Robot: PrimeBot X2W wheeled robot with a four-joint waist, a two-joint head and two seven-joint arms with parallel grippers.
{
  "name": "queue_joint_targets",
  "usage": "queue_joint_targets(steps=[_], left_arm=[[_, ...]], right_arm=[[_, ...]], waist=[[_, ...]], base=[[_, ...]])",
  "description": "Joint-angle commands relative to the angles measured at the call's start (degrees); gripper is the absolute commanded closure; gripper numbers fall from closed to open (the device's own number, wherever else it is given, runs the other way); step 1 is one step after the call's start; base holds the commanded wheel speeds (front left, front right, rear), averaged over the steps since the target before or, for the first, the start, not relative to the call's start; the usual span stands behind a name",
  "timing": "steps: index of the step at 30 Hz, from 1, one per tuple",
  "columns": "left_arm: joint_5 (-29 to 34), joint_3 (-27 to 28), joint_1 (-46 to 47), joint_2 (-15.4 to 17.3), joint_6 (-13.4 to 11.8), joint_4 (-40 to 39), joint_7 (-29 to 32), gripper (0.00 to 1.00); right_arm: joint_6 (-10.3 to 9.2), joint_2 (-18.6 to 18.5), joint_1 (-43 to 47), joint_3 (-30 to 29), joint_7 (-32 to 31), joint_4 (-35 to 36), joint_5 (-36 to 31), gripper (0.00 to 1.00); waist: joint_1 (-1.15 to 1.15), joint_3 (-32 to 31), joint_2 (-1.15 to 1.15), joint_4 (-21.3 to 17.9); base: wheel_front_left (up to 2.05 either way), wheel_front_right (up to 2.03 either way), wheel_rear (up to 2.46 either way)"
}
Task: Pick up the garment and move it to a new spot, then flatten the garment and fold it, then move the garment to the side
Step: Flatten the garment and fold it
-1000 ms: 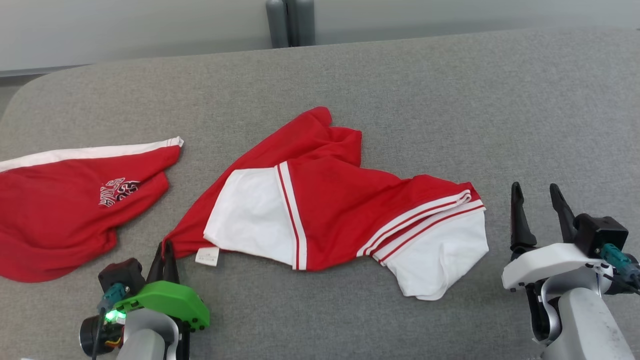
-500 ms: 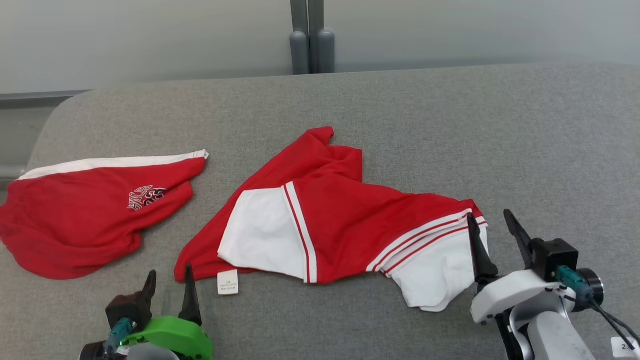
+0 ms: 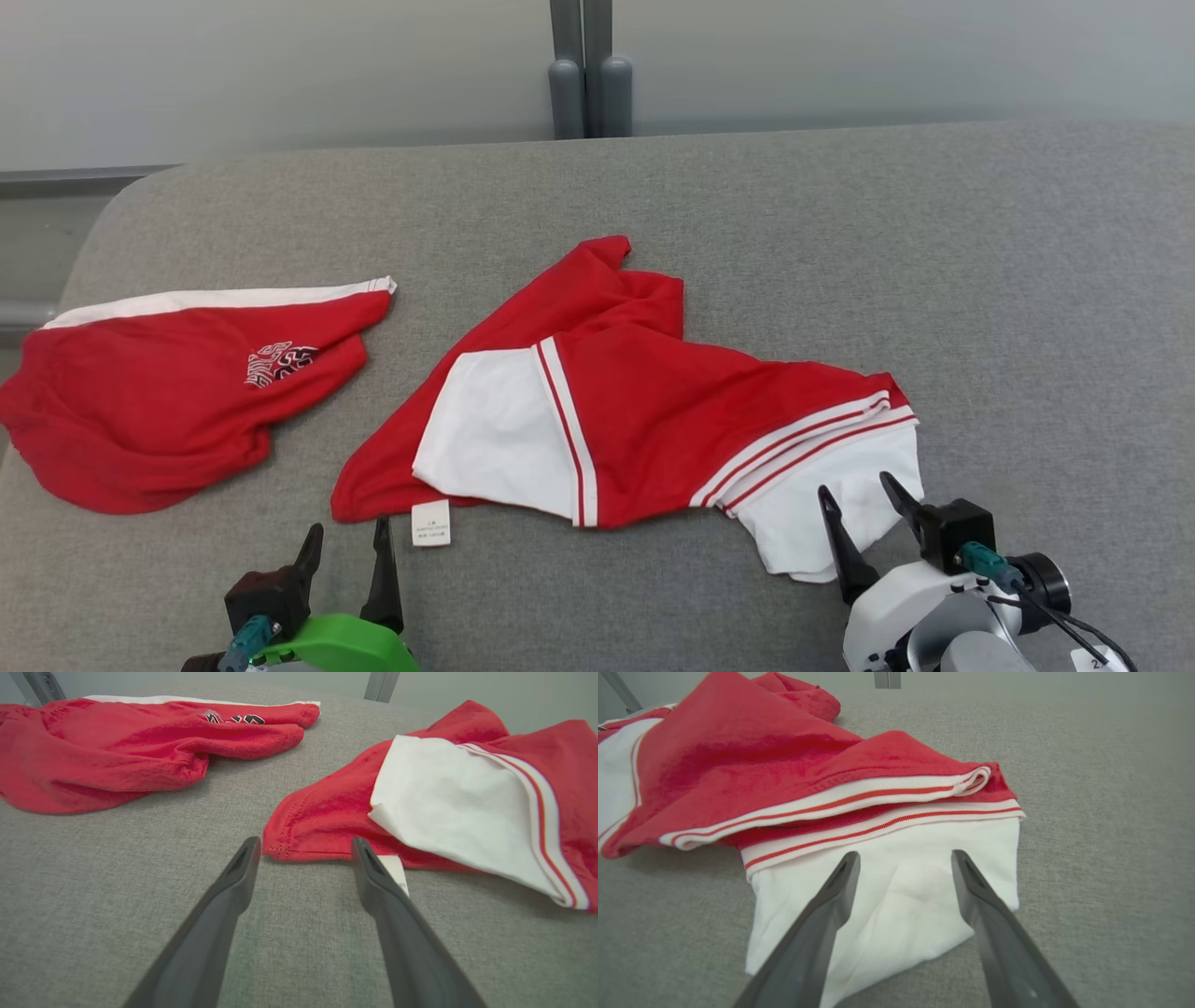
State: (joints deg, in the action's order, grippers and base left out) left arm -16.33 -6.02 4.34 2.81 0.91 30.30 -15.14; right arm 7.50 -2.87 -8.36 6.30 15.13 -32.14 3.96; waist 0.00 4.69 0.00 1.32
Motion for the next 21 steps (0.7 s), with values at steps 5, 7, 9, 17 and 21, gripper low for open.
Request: queue_joint_targets(steps=[5, 7, 9, 17, 21], left_arm=[[-0.9, -0.6, 1.4, 0.2, -0.3, -0.3, 0.0, 0.0], [-1.2, -0.8, 1.5, 0.2, -0.4, -0.3, 0.0, 0.0], [-1.3, -1.0, 1.6, 0.2, -0.4, -0.3, 0.0, 0.0], [-2.0, -1.9, 1.6, 0.2, 0.1, -0.7, 0.0, 0.0], [-2.2, -2.4, 1.7, 0.2, 0.0, -0.7, 0.0, 0.0]], right_arm=[[-0.02, -0.1, -2.9, 0.5, 0.0, -3.5, -0.4, 0.0], [-0.02, -0.1, -3.3, -0.1, 0.0, -4.1, -0.5, 0.0], [-0.02, -0.1, -3.3, -0.9, 0.0, -3.9, -0.3, 0.0], [-0.02, -0.1, -0.8, -1.9, 0.0, -2.4, 0.2, 0.0], [-0.02, -0.1, 0.4, -2.4, 0.0, -2.7, 0.7, 0.0]], waist=[[0.0, 1.9, 0.0, 1.9], [0.0, 2.1, 0.0, 2.2], [0.0, 2.2, 0.0, 2.4], [0.0, 2.3, 0.0, 1.7], [0.0, 2.2, 0.0, 1.3]], base=[[0.0, 0.0, 0.0], [0.0, 0.0, 0.0], [0.0, 0.0, 0.0], [0.0, 0.0, 0.0], [0.0, 0.0, 0.0]])
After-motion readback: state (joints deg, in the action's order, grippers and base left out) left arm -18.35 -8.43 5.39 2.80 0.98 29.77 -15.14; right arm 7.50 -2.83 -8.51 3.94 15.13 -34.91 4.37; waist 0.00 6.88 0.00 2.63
